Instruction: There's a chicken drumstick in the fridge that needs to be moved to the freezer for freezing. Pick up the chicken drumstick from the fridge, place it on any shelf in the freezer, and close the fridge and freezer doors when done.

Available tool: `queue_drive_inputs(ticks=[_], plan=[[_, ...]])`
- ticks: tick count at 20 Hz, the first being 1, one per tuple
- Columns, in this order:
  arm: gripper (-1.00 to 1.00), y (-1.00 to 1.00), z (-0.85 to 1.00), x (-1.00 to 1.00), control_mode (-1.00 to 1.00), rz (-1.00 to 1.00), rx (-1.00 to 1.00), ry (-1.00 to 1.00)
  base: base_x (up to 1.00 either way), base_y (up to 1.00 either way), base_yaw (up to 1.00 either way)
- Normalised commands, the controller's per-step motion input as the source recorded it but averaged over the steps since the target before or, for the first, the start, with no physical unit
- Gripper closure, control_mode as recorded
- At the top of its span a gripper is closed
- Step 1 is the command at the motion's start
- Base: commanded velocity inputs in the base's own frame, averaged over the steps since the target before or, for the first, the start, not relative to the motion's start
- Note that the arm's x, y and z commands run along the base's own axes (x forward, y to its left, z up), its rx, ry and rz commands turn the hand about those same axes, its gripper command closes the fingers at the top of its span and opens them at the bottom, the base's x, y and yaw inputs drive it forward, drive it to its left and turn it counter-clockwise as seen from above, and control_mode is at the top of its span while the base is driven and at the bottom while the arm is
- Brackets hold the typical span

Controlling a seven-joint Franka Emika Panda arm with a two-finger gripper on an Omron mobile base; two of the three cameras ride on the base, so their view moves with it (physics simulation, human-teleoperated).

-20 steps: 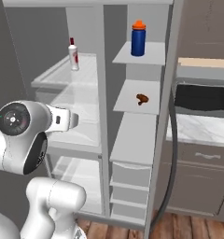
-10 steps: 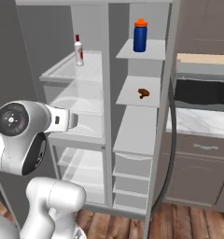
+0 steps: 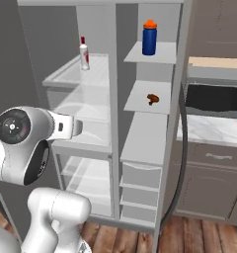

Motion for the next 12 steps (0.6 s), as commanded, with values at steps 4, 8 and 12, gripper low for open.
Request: queue_drive_inputs(ticks=[4, 8, 12], plan=[[-1.0, 0.0, 0.0, 0.0, 1.0, 0.0, 0.0, 0.0, -0.46, -0.04, 0.0], [-1.0, 0.0, 0.0, 0.0, 1.0, 0.0, 0.0, 0.0, -0.27, -0.04, 0.0], [-1.0, 0.0, 0.0, 0.0, 1.0, 0.0, 0.0, 0.0, -0.02, 0.0, 0.0]])
